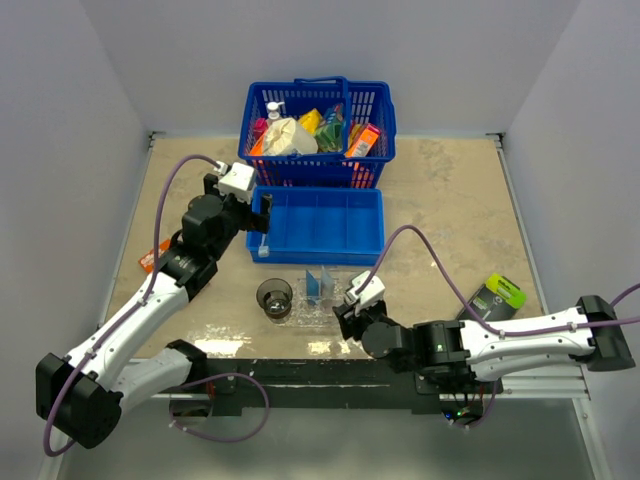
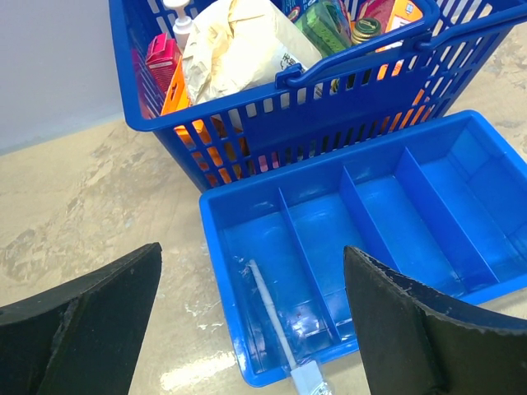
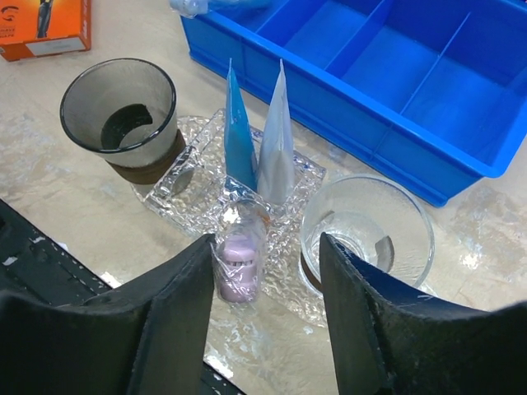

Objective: Prepare toiletry sets of a toothbrush and toothpaste on the tray

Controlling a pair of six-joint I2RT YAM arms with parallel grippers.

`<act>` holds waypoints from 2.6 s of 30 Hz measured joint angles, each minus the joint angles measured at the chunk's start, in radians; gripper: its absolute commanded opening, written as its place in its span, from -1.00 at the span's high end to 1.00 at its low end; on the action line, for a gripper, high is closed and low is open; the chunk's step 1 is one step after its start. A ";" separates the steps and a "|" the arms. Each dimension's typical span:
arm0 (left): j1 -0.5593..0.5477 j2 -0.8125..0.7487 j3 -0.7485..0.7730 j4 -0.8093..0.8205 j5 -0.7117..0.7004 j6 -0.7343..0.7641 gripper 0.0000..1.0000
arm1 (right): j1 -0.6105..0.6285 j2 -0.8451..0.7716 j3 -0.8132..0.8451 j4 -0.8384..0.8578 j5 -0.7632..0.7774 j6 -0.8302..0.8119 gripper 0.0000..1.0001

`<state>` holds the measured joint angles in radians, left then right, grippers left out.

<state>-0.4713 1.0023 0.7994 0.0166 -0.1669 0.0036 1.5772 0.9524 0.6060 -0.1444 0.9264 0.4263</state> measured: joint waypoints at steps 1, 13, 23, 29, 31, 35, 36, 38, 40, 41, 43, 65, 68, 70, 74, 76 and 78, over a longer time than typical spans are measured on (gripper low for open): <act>0.000 0.000 0.000 0.000 0.000 0.000 -0.91 | 0.000 -0.002 0.000 -0.002 0.000 0.001 -0.15; 0.000 0.006 0.000 0.000 0.006 0.000 -0.91 | 0.000 -0.127 0.002 -0.021 -0.014 0.006 -0.51; 0.000 0.008 0.000 -0.002 0.008 0.000 -0.91 | 0.000 -0.154 0.042 -0.038 -0.080 0.016 -0.61; 0.000 0.008 0.000 -0.007 0.008 -0.004 -0.91 | 0.000 -0.143 0.105 -0.074 -0.079 0.039 -0.55; 0.000 0.008 0.000 -0.011 0.008 -0.011 -0.91 | -0.004 -0.143 0.117 -0.079 -0.079 0.038 -0.54; 0.000 0.008 0.000 -0.018 0.007 -0.018 -0.90 | -0.080 -0.142 0.136 -0.080 -0.116 0.033 -0.49; 0.000 0.008 0.000 -0.020 0.007 -0.019 -0.90 | -0.125 -0.141 0.138 -0.079 -0.145 0.029 -0.49; 0.000 0.010 0.000 -0.027 0.007 -0.026 -0.89 | -0.233 -0.138 0.138 -0.074 -0.214 0.025 -0.48; 0.000 0.016 0.001 -0.039 0.006 -0.038 -0.89 | -0.335 -0.134 0.138 -0.068 -0.271 0.019 -0.46; 0.000 0.020 0.002 -0.050 0.006 -0.046 -0.88 | -0.376 -0.130 0.138 -0.065 -0.298 0.016 -0.44; 0.000 0.030 0.002 -0.075 0.005 -0.059 -0.85 | -0.444 -0.125 0.138 -0.061 -0.344 0.007 -0.43; -0.001 0.143 0.012 -0.451 0.076 -0.305 -0.23 | -0.771 -0.197 0.085 -0.072 -0.636 -0.026 -0.33; -0.006 0.170 0.013 -0.461 0.082 -0.314 -0.22 | -0.771 -0.235 0.080 -0.083 -0.628 -0.026 -0.32; -0.016 0.180 0.015 -0.466 0.081 -0.325 -0.22 | -0.771 -0.260 0.073 -0.089 -0.623 -0.026 -0.32; -0.044 0.195 0.032 -0.468 0.081 -0.335 -0.24 | -0.771 -0.286 0.055 -0.101 -0.618 -0.024 -0.31; -0.055 0.208 0.043 -0.468 0.078 -0.336 -0.24 | -0.771 -0.286 0.050 -0.110 -0.612 -0.023 -0.31; -0.061 0.224 0.050 -0.467 0.075 -0.337 -0.24 | -0.771 -0.284 0.046 -0.117 -0.609 -0.023 -0.30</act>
<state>-0.5320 1.2263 0.8494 -0.4500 -0.0917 -0.3332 0.8066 0.6682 0.6518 -0.2611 0.3176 0.4030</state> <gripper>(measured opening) 0.619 0.657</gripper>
